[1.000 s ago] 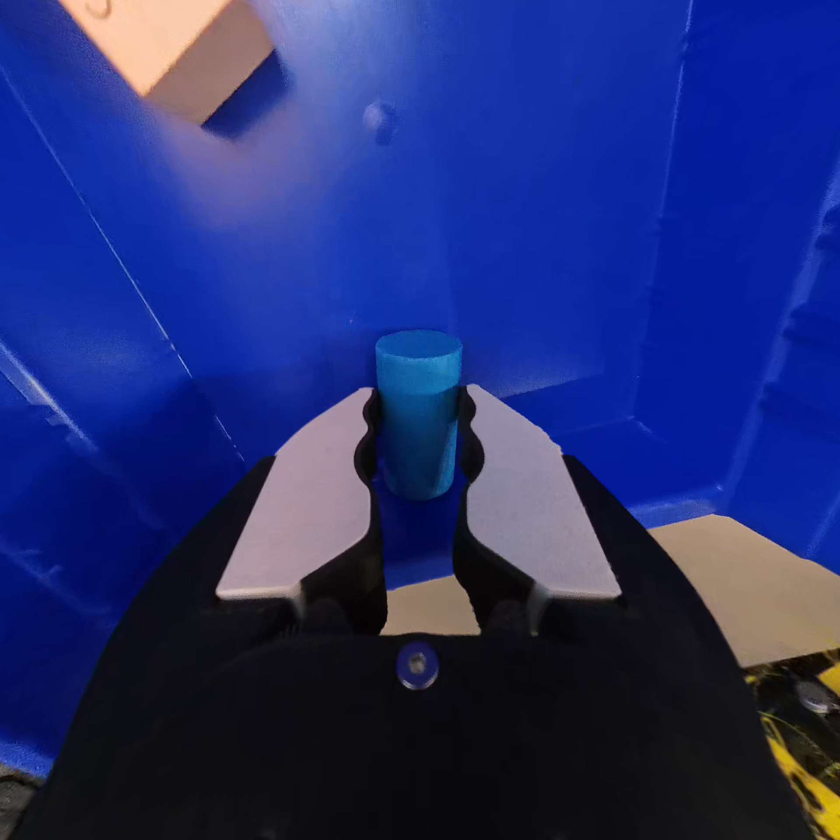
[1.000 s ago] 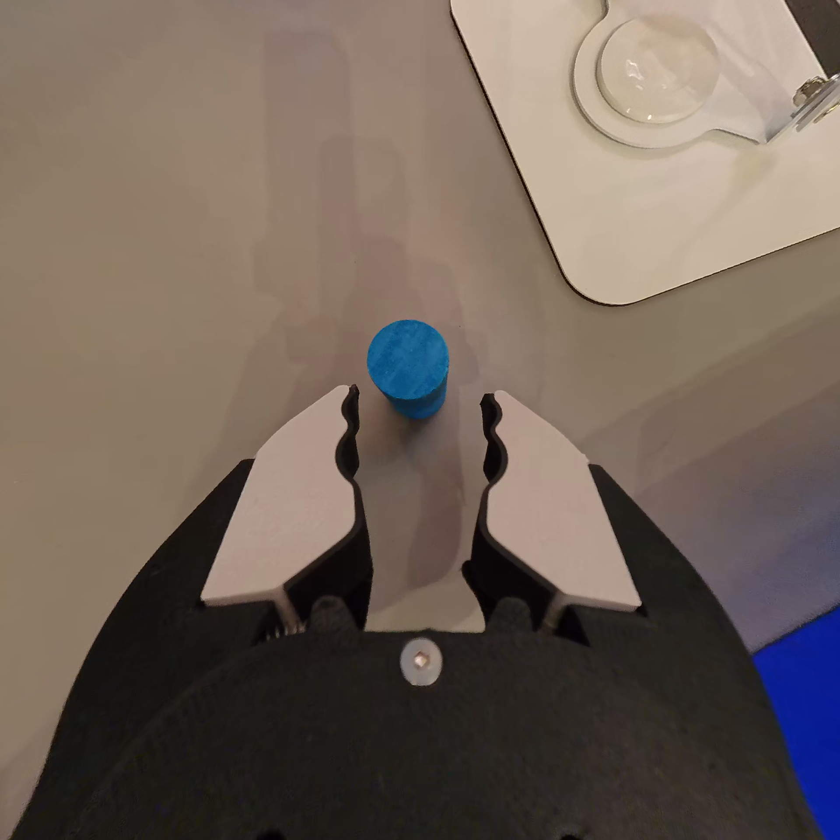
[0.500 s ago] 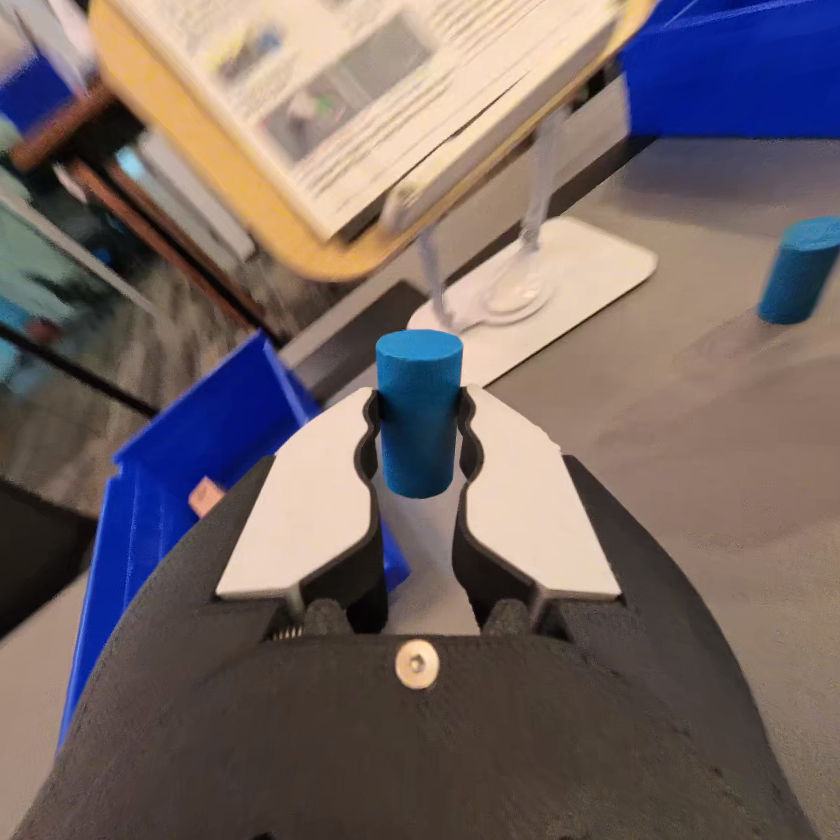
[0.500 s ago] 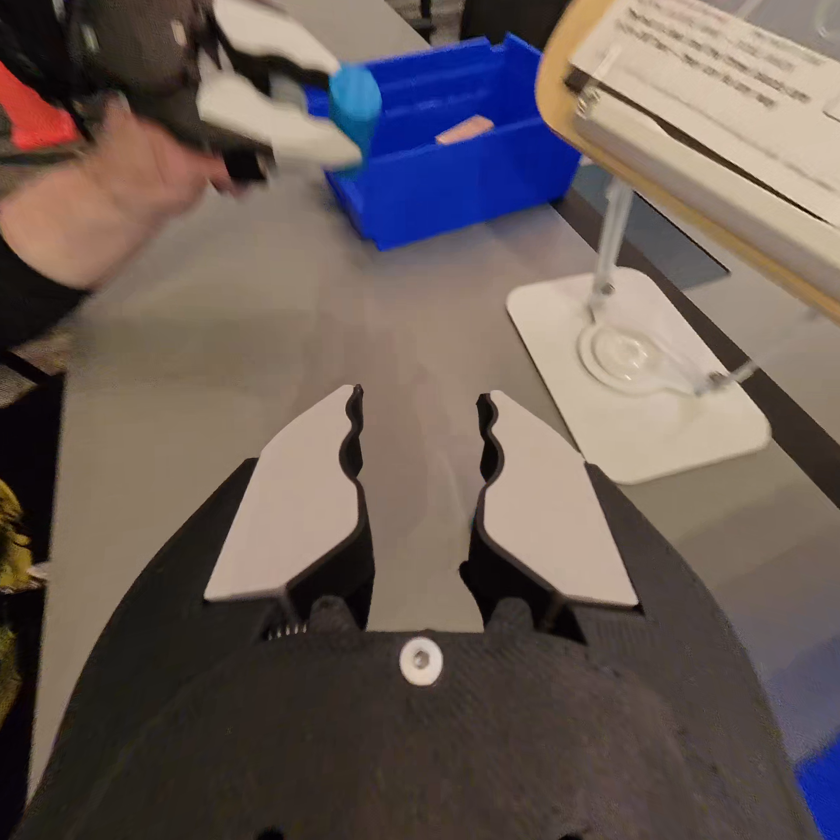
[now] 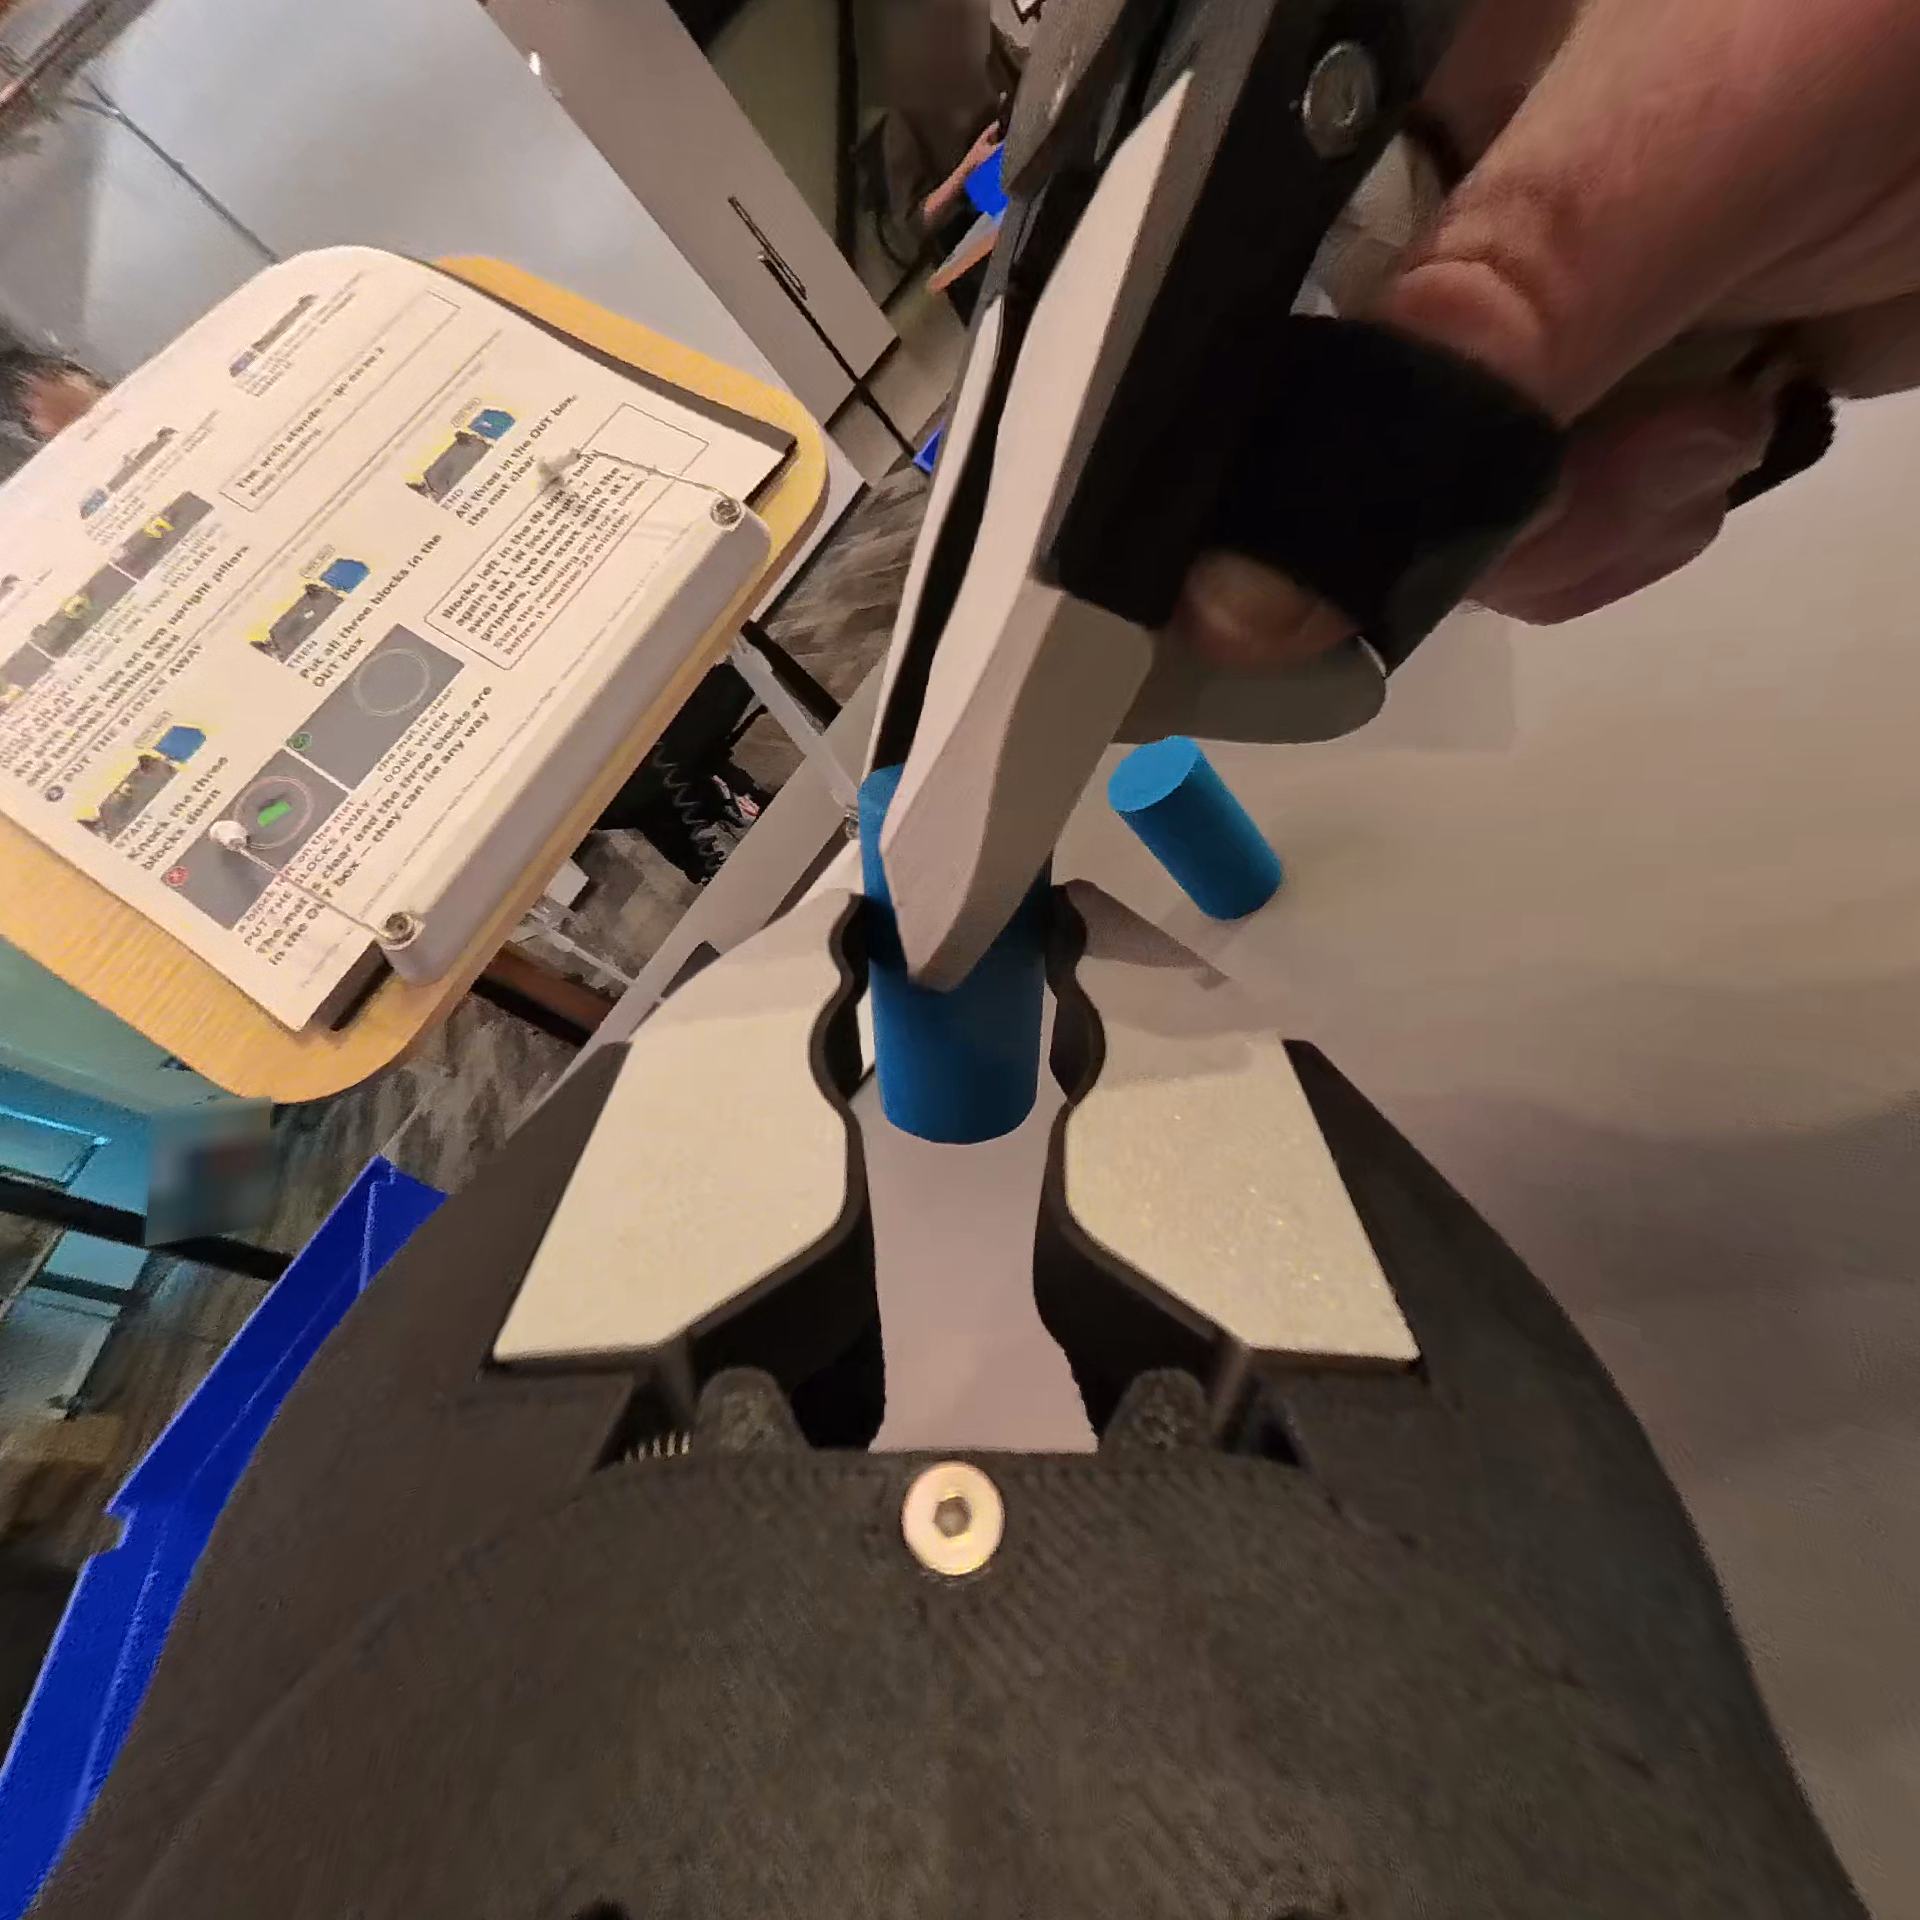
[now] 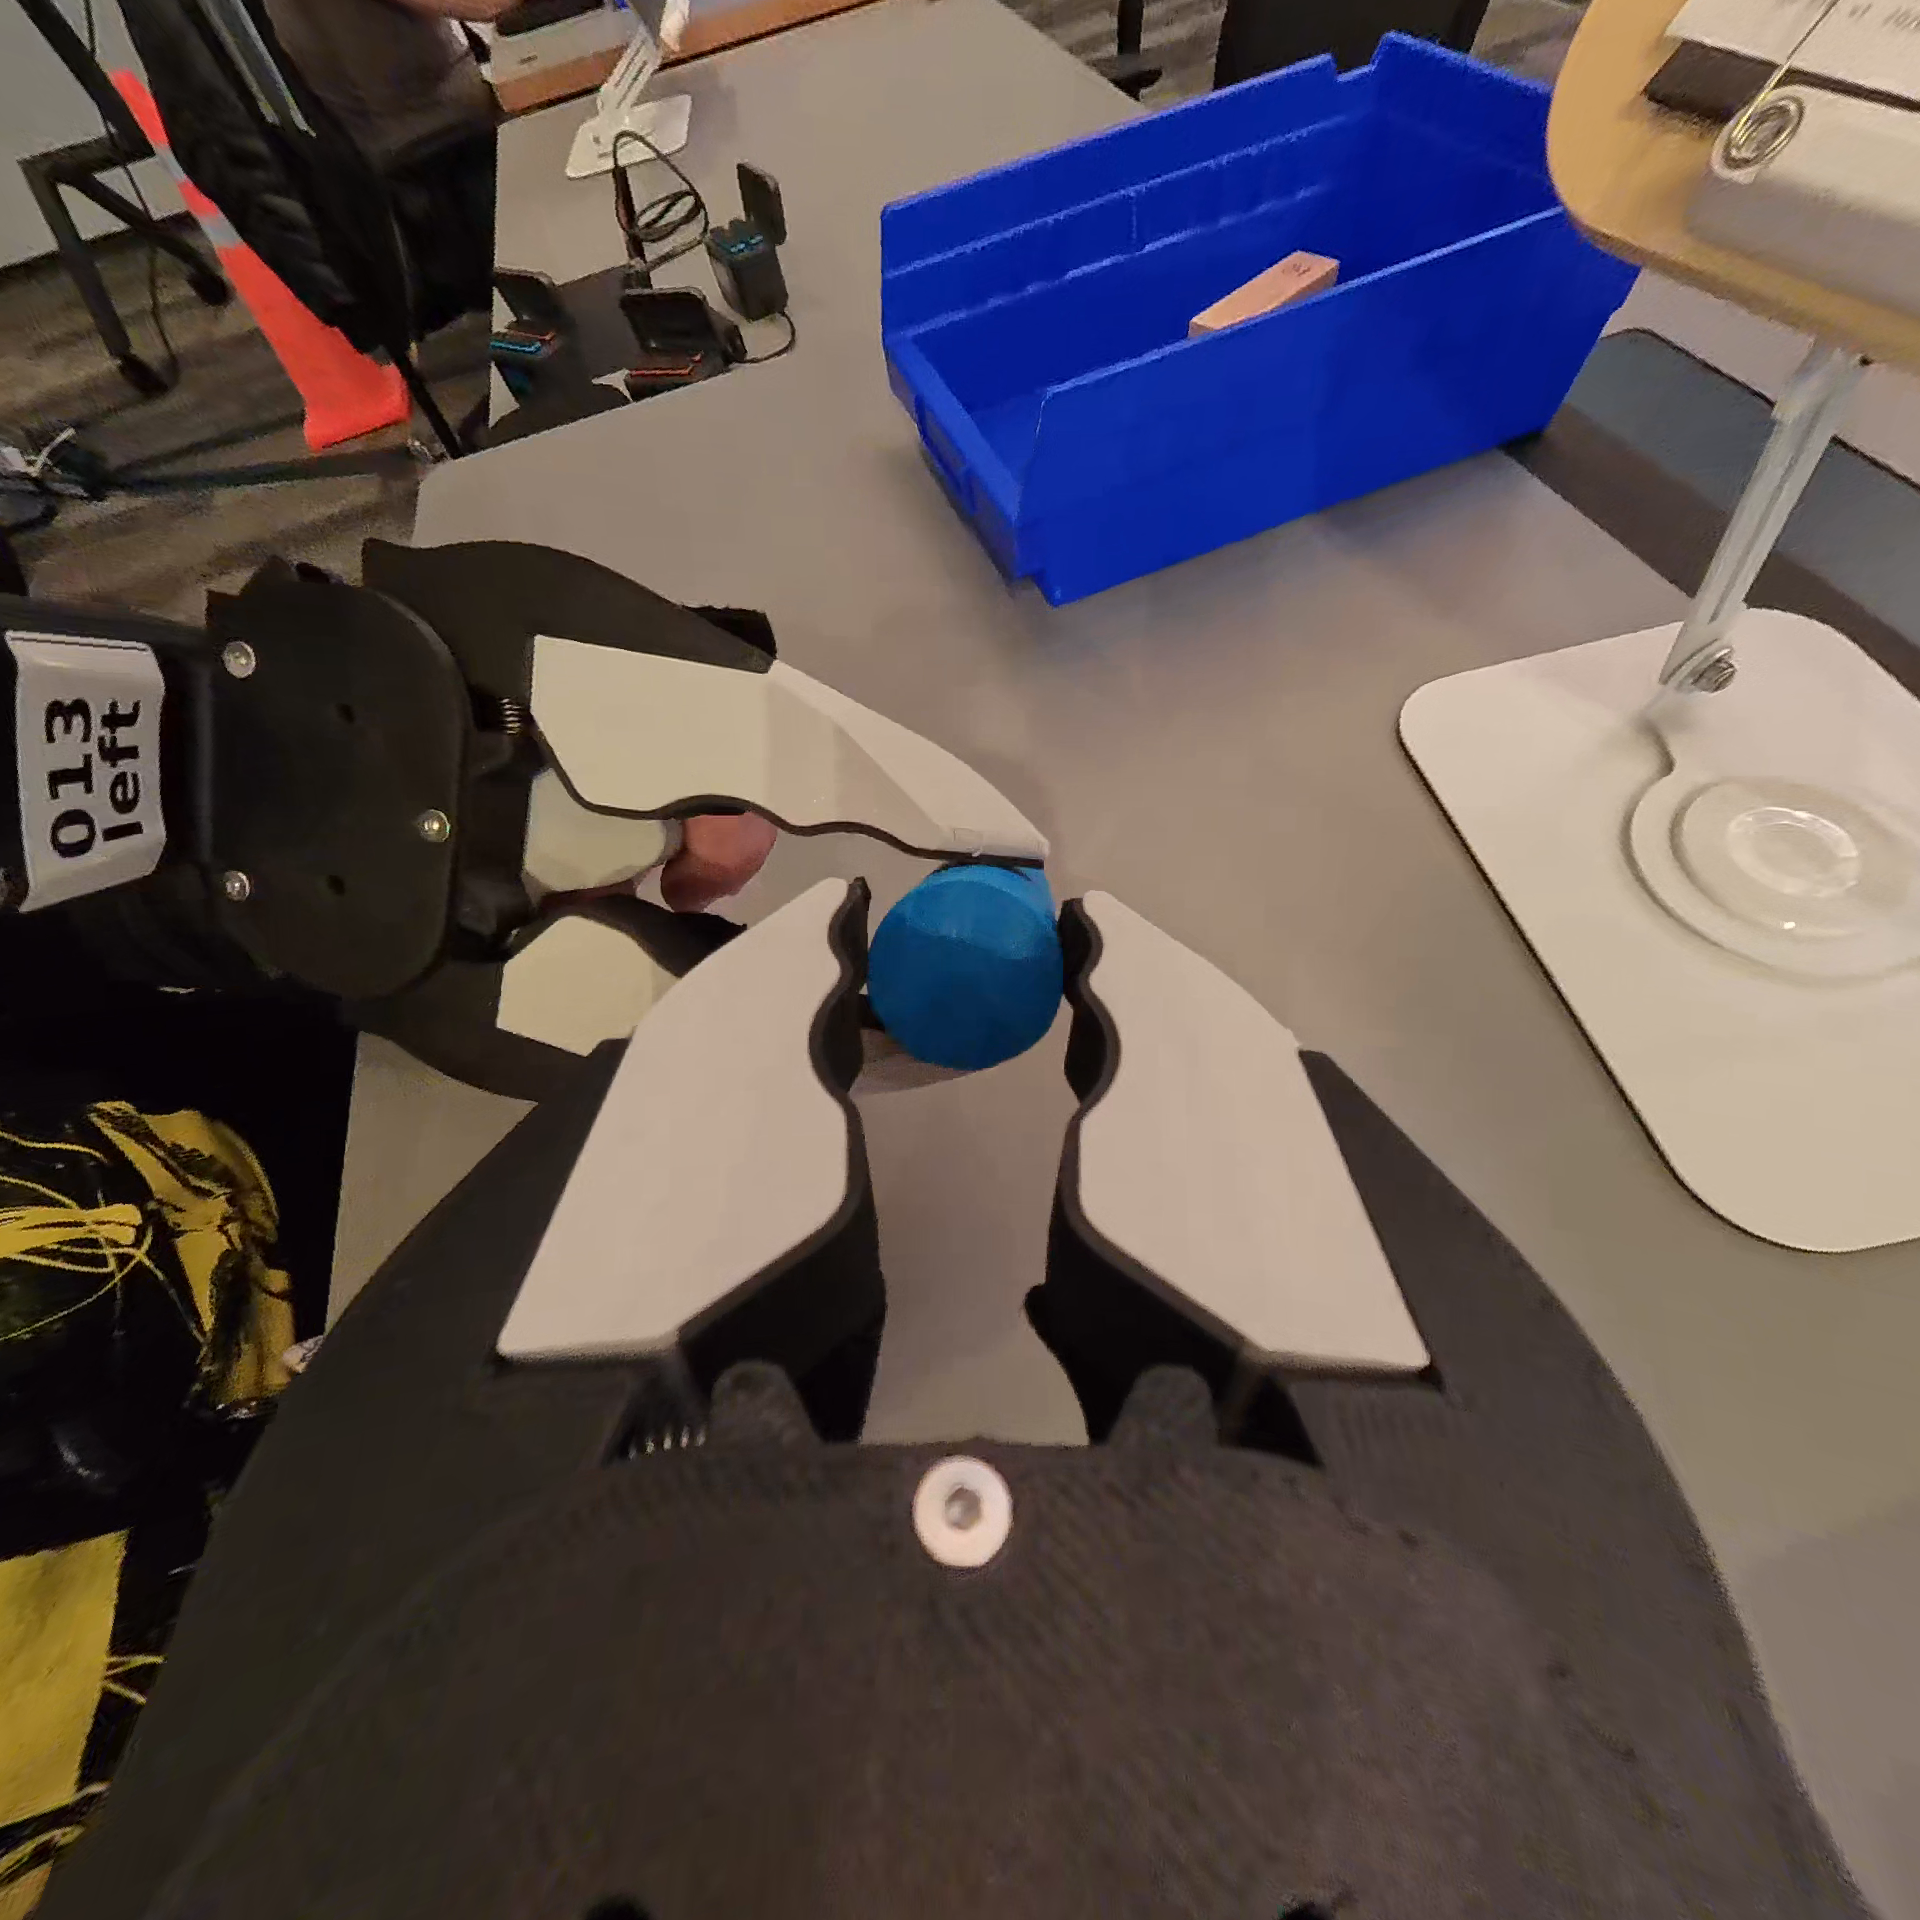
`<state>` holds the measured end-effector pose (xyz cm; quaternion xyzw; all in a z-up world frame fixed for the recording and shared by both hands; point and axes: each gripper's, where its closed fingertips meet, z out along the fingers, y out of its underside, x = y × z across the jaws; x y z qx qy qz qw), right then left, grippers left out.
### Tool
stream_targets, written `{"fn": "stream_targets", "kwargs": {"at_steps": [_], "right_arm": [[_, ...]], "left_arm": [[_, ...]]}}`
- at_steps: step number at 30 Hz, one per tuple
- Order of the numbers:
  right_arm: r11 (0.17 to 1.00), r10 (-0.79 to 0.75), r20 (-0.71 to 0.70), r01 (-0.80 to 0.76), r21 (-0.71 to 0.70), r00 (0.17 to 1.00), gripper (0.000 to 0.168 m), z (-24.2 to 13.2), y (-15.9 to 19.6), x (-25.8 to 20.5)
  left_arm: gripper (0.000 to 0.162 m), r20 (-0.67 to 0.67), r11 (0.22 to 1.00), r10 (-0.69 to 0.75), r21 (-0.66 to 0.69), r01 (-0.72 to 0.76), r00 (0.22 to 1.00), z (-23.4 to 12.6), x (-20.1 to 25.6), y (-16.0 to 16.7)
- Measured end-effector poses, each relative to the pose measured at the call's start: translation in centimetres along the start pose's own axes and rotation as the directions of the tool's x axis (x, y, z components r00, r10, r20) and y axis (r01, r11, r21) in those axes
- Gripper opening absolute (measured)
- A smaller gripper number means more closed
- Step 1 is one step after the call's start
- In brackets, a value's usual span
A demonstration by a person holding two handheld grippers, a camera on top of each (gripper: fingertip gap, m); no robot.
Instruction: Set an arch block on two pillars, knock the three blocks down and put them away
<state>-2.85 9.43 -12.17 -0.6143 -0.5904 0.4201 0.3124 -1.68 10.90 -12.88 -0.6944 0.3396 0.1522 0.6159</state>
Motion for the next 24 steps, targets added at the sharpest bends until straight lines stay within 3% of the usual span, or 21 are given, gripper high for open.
{"fn": "stream_targets", "kwargs": {"at_steps": [6, 8, 9, 15, 24], "right_arm": [[1.000, -0.012, -0.015, 0.012, -0.011, 1.000, 0.036, -3.1, -0.1, 0.8], [0.996, -0.033, -0.060, 0.028, -0.079, 0.998, 0.036, -5.6, 0.9, 1.9], [0.992, -0.053, -0.101, 0.040, -0.119, 0.993, 0.036, -7.1, 1.4, 2.7], [0.916, -0.080, -0.245, -0.026, -0.401, 0.966, 0.036, -13.5, 6.1, 7.1], [0.882, 0.006, -0.249, -0.123, -0.455, 0.969, 0.036, -11.4, 11.4, 11.1]], "left_arm": [[0.046, -0.075, 0.996, -0.071, 0.055, 0.075, 0.995, -0.2, 0.5, -0.1], [0.010, -0.107, 0.993, -0.105, 0.044, 0.110, 0.989, -0.4, 0.4, 0.7], [0.000, -0.113, 0.992, -0.120, 0.026, 0.123, 0.986, -0.3, 0.2, 1.3], [0.000, -0.167, 0.972, -0.236, -0.048, 0.231, 0.957, 0.7, -0.2, 3.9], [0.000, -0.197, 0.961, -0.274, -0.091, 0.261, 0.941, 1.2, 0.1, 5.2]]}}
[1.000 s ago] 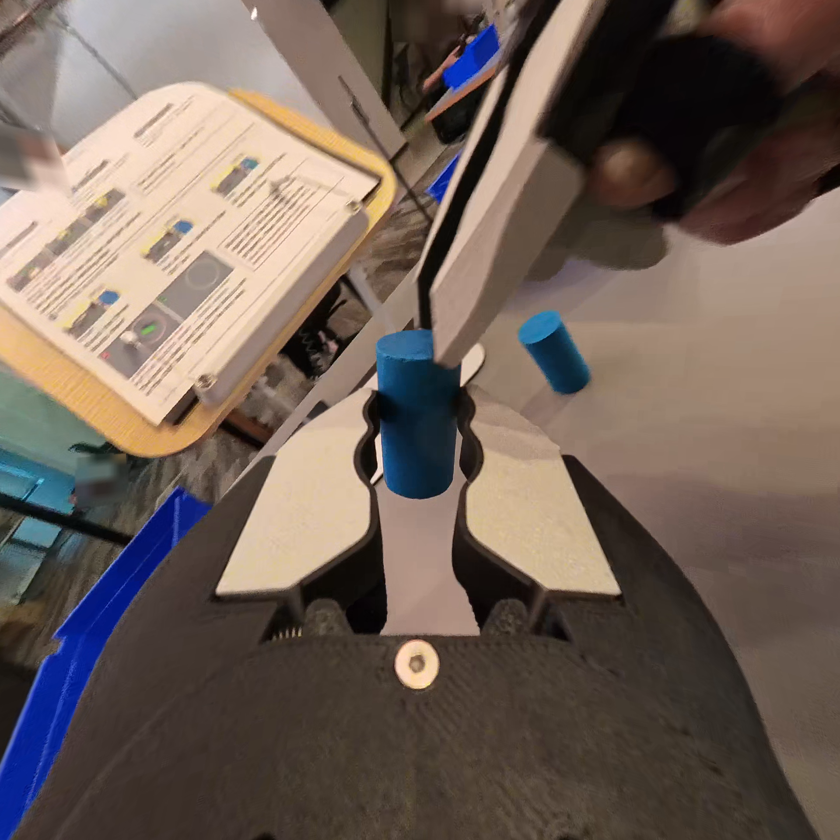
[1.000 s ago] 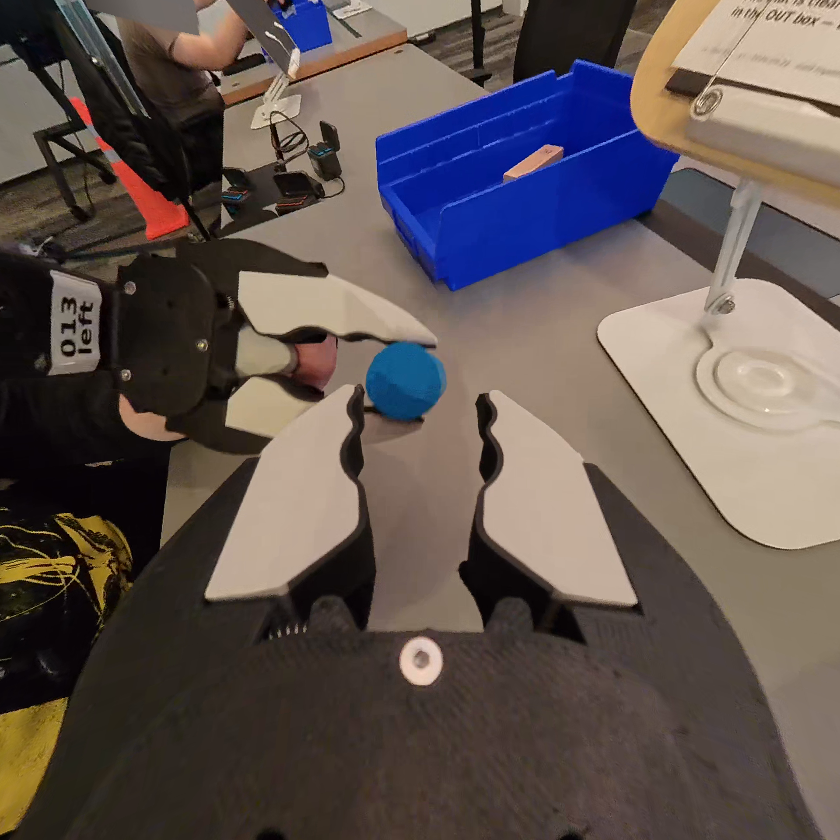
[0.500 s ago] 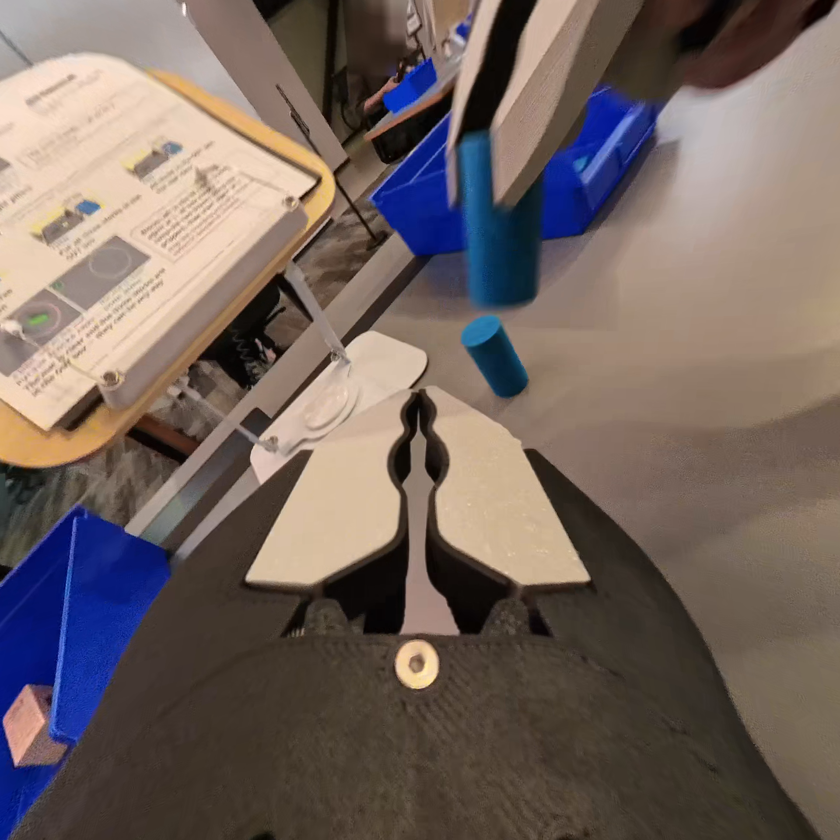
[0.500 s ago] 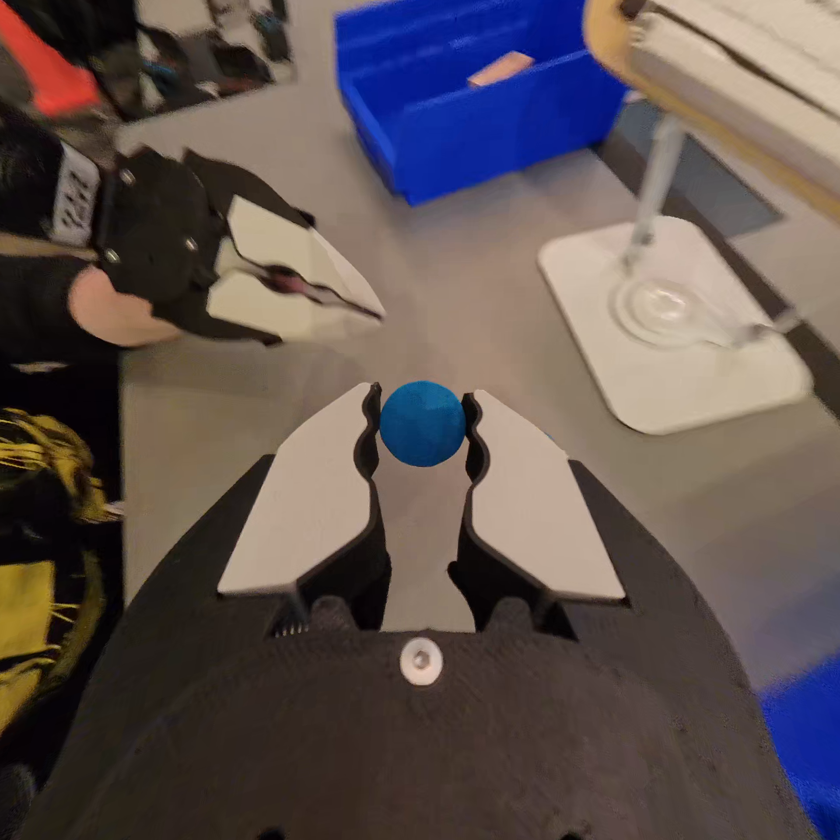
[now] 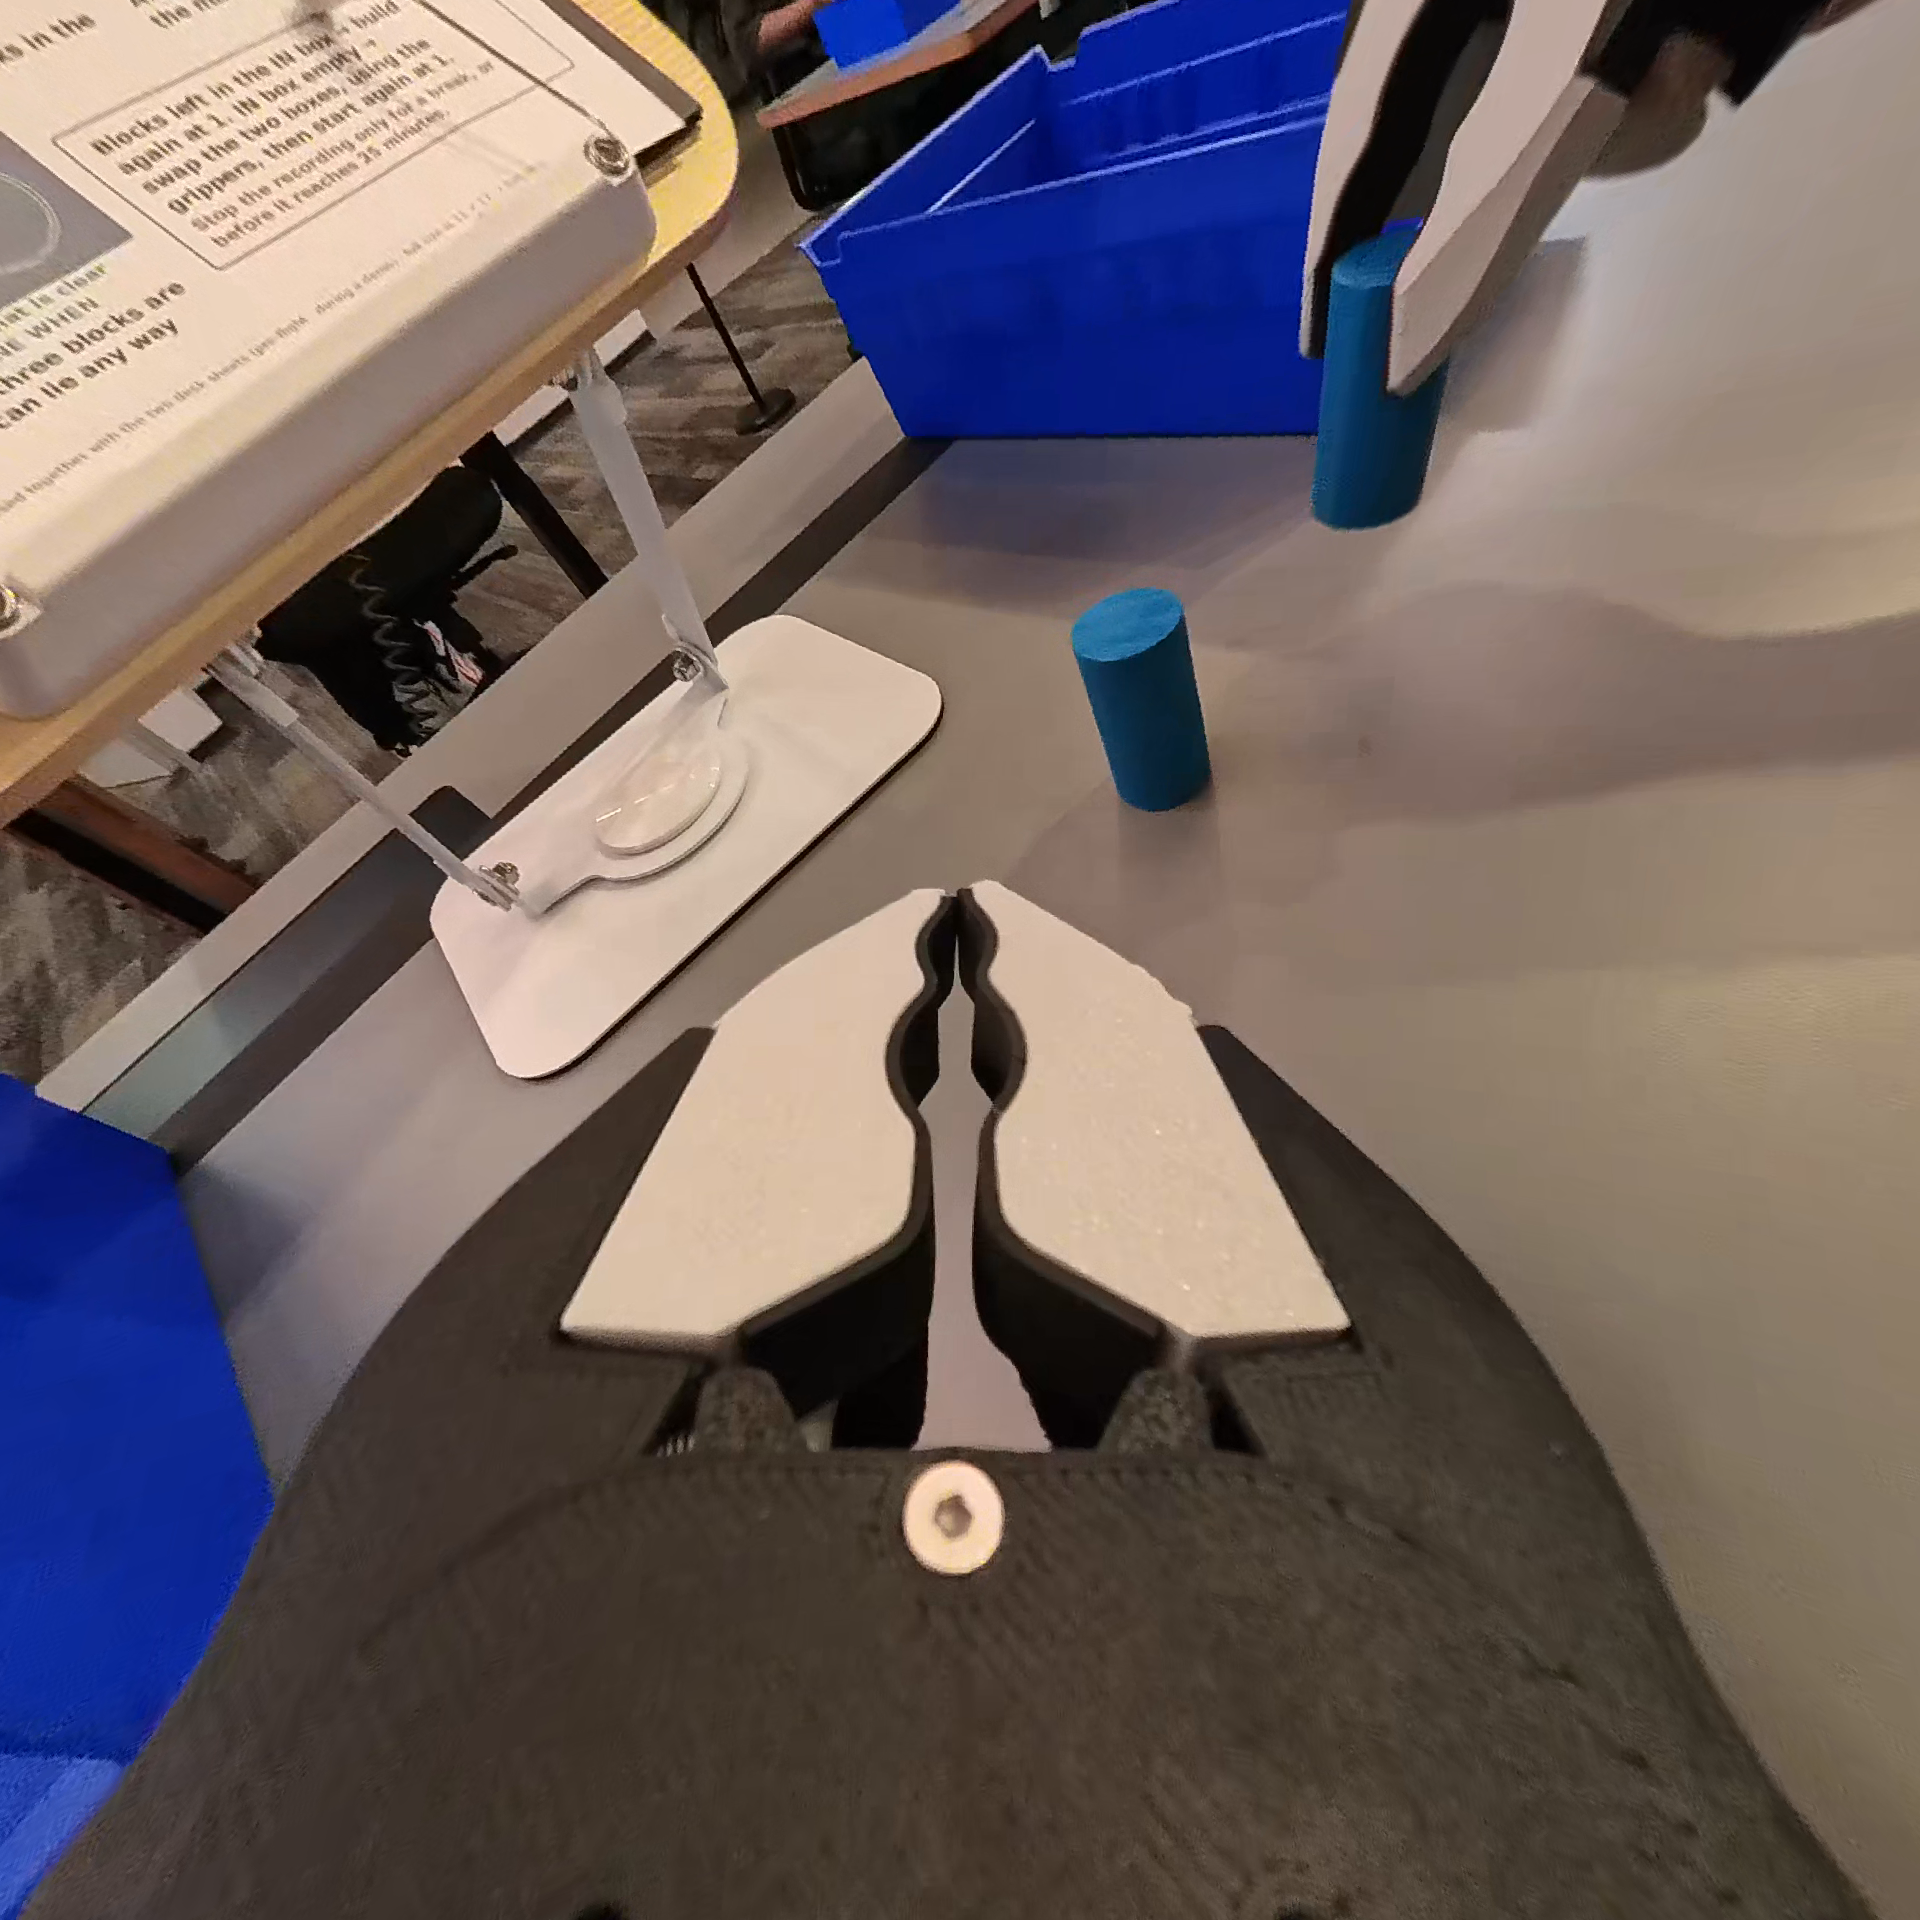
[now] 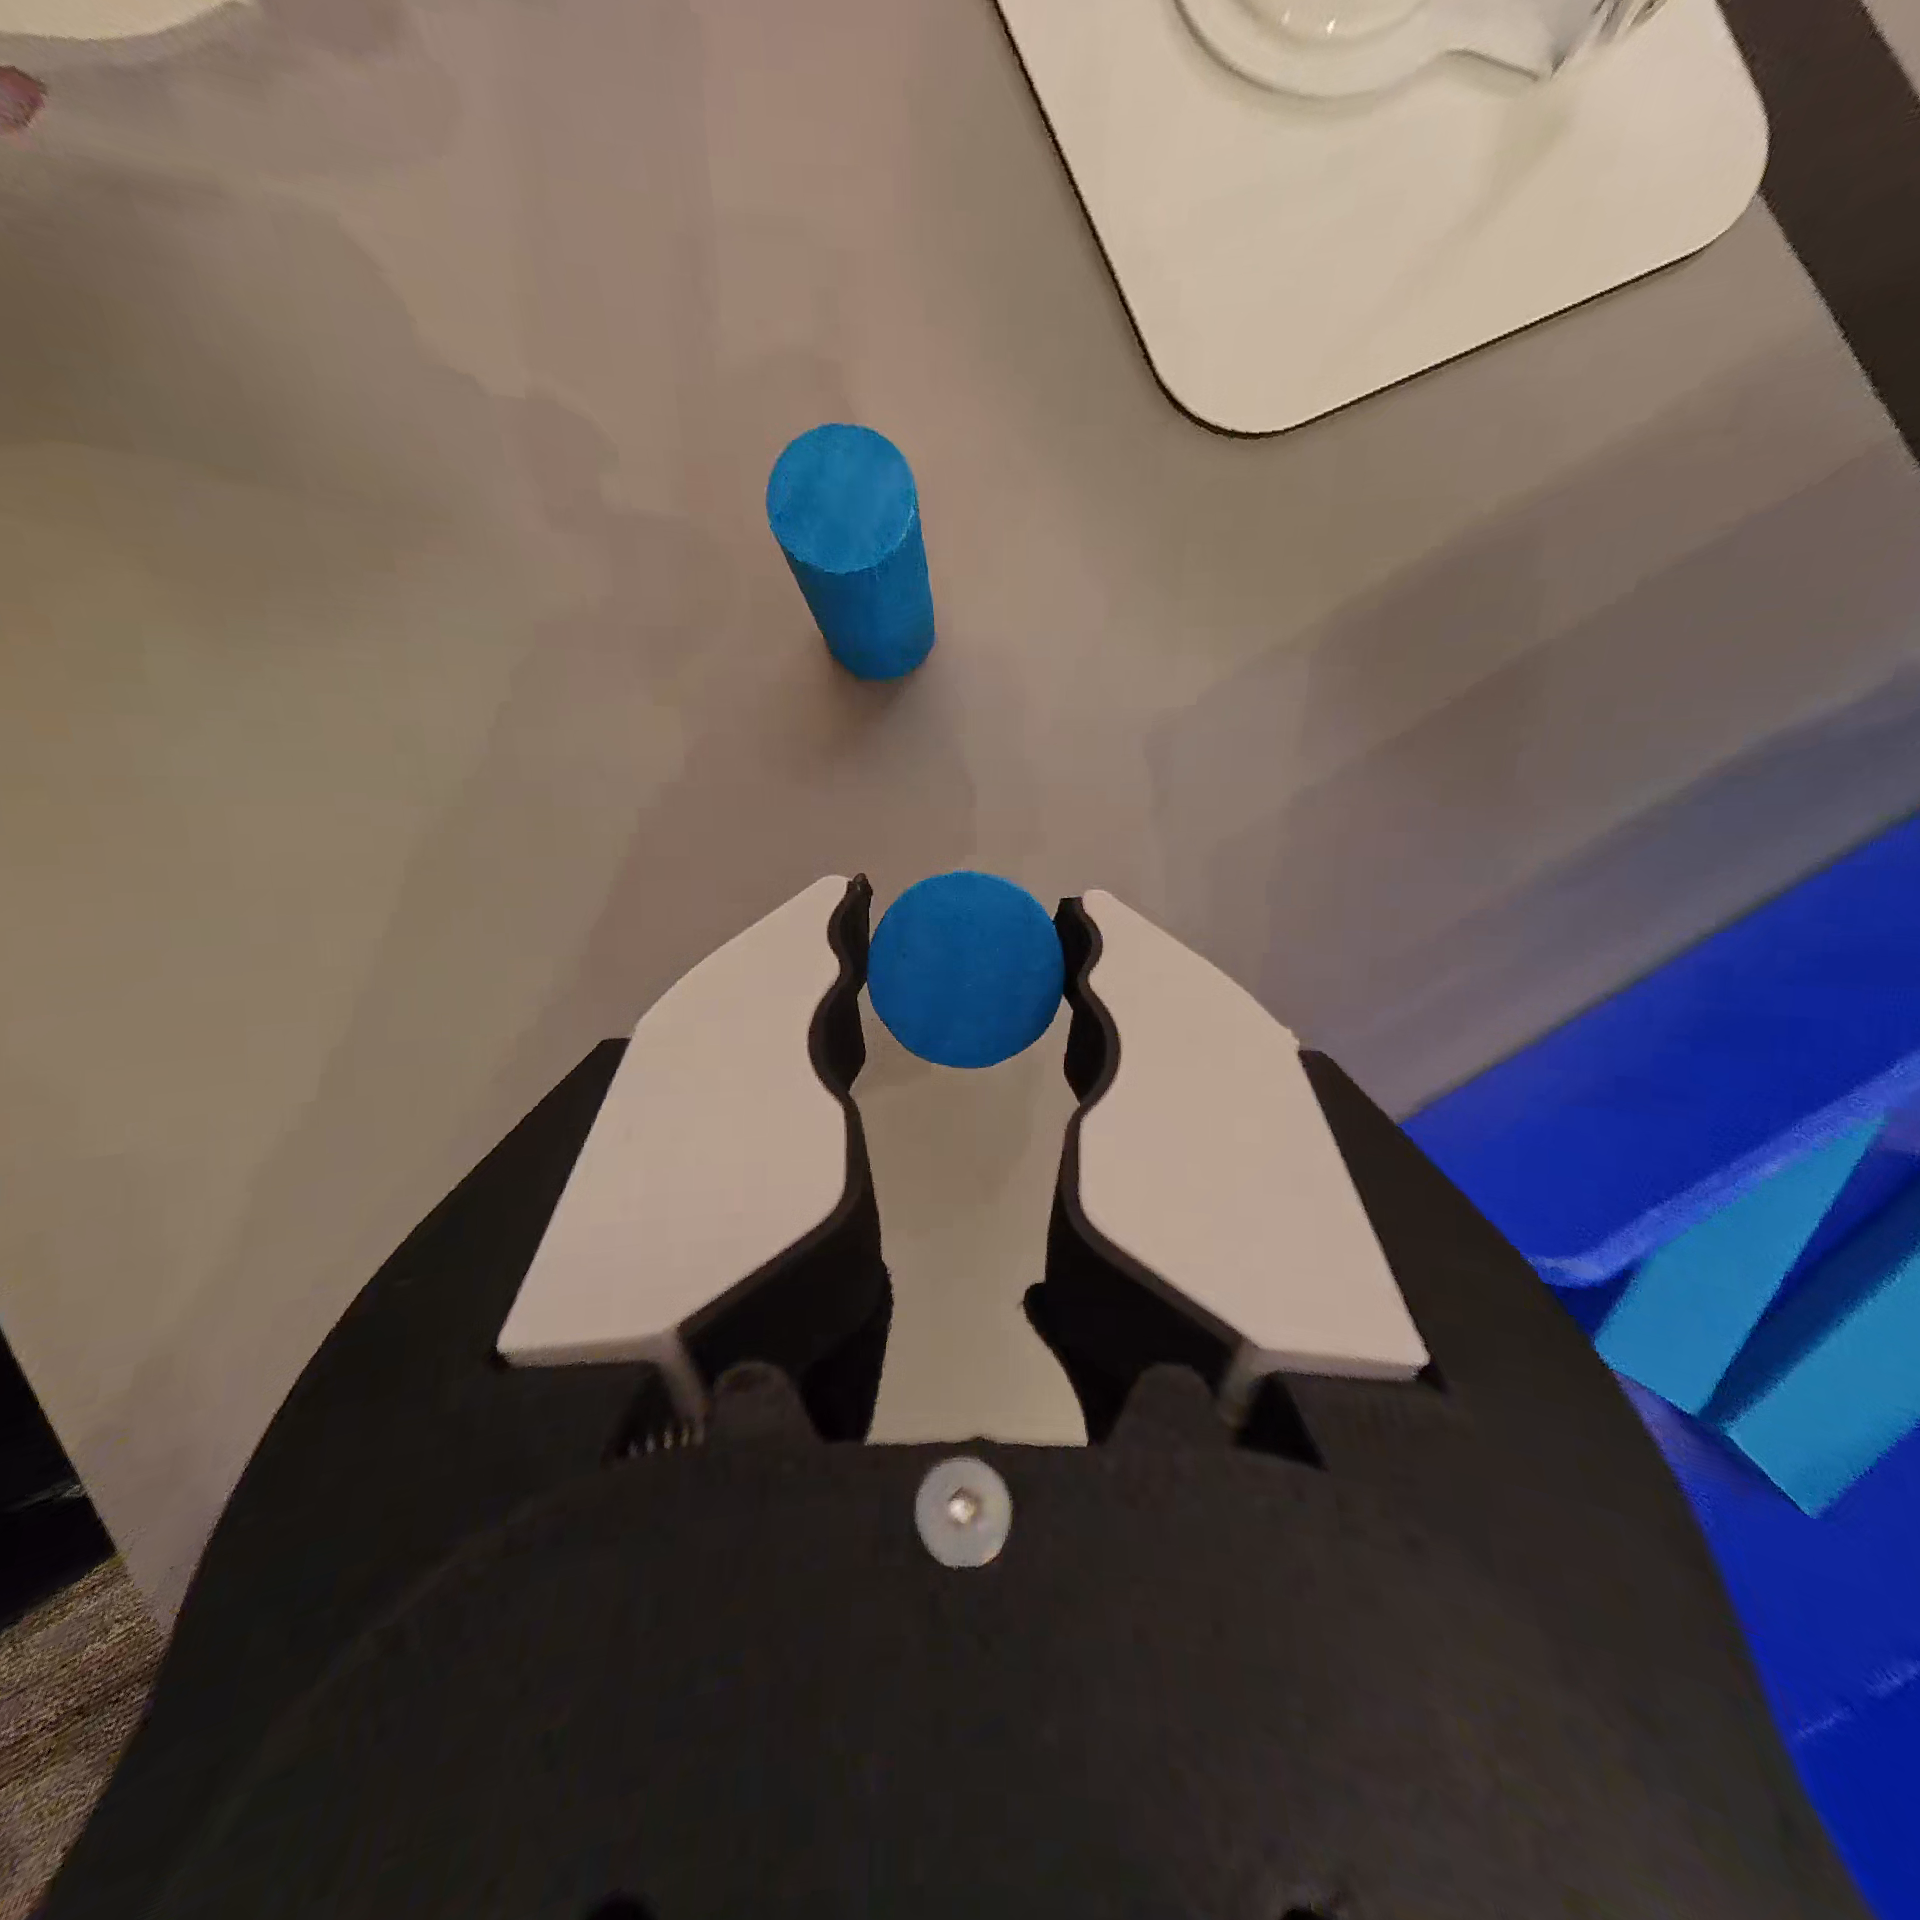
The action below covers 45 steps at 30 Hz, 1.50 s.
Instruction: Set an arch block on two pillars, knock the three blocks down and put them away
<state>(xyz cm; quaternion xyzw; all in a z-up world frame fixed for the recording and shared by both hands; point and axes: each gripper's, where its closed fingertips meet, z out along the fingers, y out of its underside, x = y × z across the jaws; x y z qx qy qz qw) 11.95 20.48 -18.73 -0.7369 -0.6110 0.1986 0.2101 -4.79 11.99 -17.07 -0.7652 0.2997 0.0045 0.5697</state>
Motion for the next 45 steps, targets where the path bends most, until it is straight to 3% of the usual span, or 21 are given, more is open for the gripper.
{"fn": "stream_targets", "kwargs": {"at_steps": [13, 18, 22, 26, 29, 32, 36, 39, 45], "right_arm": [[0.995, -0.016, -0.005, 0.015, -0.096, 1.000, 0.036, 3.4, 1.4, 0.0], [0.996, -0.001, 0.015, 0.003, -0.088, 1.000, 0.036, 3.4, 1.2, -0.1], [0.997, -0.001, -0.002, 0.000, -0.076, 1.000, 0.050, 3.0, 0.9, 0.1], [0.999, -0.013, -0.029, 0.014, 0.031, 1.000, 0.048, 1.2, -0.6, -0.1], [0.990, -0.004, -0.048, 0.011, 0.144, 0.999, 0.043, -0.2, -1.4, 0.0], [0.964, 0.021, -0.068, -0.003, 0.267, 0.997, 0.038, -1.6, -1.9, 0.6], [0.934, 0.039, -0.081, -0.007, 0.357, 0.996, 0.036, -3.3, -2.5, 0.9], [0.926, 0.044, -0.094, -0.005, 0.379, 0.995, 0.035, -3.7, -2.6, 1.0], [0.924, 0.052, -0.077, -0.019, 0.381, 0.996, 0.035, -3.2, -2.1, 1.1]], "left_arm": [[0.000, -0.032, 0.999, -0.004, -0.034, 0.003, 0.999, 0.7, 0.4, 0.8], [0.000, -0.045, 0.999, -0.005, -0.048, 0.003, 0.999, 1.0, 0.6, 1.2], [0.000, -0.048, 0.999, -0.007, -0.053, 0.004, 0.999, 1.1, 0.6, 1.3], [0.002, 0.012, 0.999, -0.030, -0.033, 0.030, 0.999, 0.5, -0.9, 1.0], [0.047, 0.147, 0.980, -0.196, -0.016, 0.200, 0.970, -1.8, -5.7, 1.0], [0.051, 0.326, 0.954, -0.285, 0.001, 0.301, 0.902, -6.1, -13.3, 1.7], [0.056, 0.479, 0.877, -0.353, -0.130, 0.463, 0.804, -9.0, -23.7, 6.5], [0.071, 0.521, 0.730, -0.460, -0.239, 0.640, 0.719, -8.4, -29.2, 12.1], [0.065, 0.612, 0.492, -0.498, -0.384, 0.781, 0.614, -5.7, -34.3, 20.0]]}}
